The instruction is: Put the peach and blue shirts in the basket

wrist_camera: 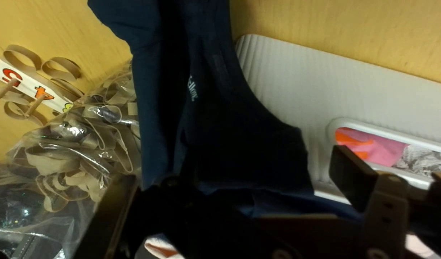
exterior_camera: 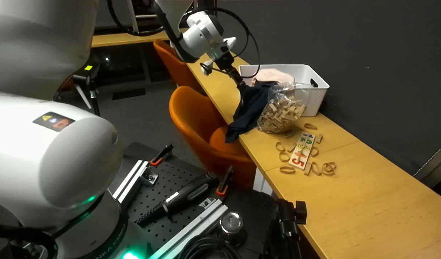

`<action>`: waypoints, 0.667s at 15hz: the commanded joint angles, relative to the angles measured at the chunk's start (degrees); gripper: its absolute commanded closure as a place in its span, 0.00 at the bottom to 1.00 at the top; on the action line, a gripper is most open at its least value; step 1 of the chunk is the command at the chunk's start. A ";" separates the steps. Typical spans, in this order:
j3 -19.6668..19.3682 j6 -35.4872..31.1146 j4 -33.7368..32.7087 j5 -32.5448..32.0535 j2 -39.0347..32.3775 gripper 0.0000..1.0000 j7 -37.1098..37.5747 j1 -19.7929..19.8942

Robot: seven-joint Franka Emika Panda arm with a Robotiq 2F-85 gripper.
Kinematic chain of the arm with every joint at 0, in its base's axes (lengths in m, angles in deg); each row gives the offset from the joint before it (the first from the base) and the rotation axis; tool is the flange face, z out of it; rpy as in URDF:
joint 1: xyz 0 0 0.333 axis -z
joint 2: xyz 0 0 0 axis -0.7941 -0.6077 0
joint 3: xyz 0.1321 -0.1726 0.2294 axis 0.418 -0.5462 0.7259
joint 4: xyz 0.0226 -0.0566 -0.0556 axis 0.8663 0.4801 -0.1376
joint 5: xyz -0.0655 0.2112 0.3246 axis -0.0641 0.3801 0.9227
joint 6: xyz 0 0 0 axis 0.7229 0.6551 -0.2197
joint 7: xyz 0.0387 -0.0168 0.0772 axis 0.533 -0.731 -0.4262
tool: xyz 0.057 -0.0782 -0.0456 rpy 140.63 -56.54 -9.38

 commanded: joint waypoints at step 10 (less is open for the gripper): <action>0.10 -0.45 0.85 -0.11 0.96 1.00 0.48 -2.10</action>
